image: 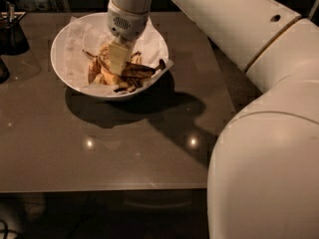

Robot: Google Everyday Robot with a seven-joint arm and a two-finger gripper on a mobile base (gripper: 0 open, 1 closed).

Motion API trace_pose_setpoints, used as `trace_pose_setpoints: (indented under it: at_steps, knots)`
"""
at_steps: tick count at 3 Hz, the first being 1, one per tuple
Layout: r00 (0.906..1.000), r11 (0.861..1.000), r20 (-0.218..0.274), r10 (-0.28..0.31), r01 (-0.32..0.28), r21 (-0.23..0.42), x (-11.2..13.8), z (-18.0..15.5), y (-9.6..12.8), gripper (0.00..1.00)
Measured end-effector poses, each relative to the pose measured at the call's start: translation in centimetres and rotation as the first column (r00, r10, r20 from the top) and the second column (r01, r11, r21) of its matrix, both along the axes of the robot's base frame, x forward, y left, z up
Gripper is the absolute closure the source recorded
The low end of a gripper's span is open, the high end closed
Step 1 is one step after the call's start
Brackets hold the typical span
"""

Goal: Pick banana from white bowl

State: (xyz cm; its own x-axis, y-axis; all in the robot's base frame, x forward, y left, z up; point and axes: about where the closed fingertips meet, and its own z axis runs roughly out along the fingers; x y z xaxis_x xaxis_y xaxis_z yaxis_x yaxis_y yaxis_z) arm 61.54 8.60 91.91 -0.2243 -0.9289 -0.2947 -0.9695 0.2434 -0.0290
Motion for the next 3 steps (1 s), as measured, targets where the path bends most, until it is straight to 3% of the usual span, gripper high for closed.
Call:
trace_pose_setpoints:
  at_steps: [1,2,3]
  knots:
    - [0.9994,1.0,0.032,0.011,-0.012,0.026,-0.2,0.8,0.1,1.0]
    - [0.9942,0.995,0.089,0.061,-0.068,0.079,-1.4,3.2,0.1,1.0]
    - [0.9941,0.994,0.089,0.062,-0.069,0.079,-1.4,3.2,0.1,1.0]
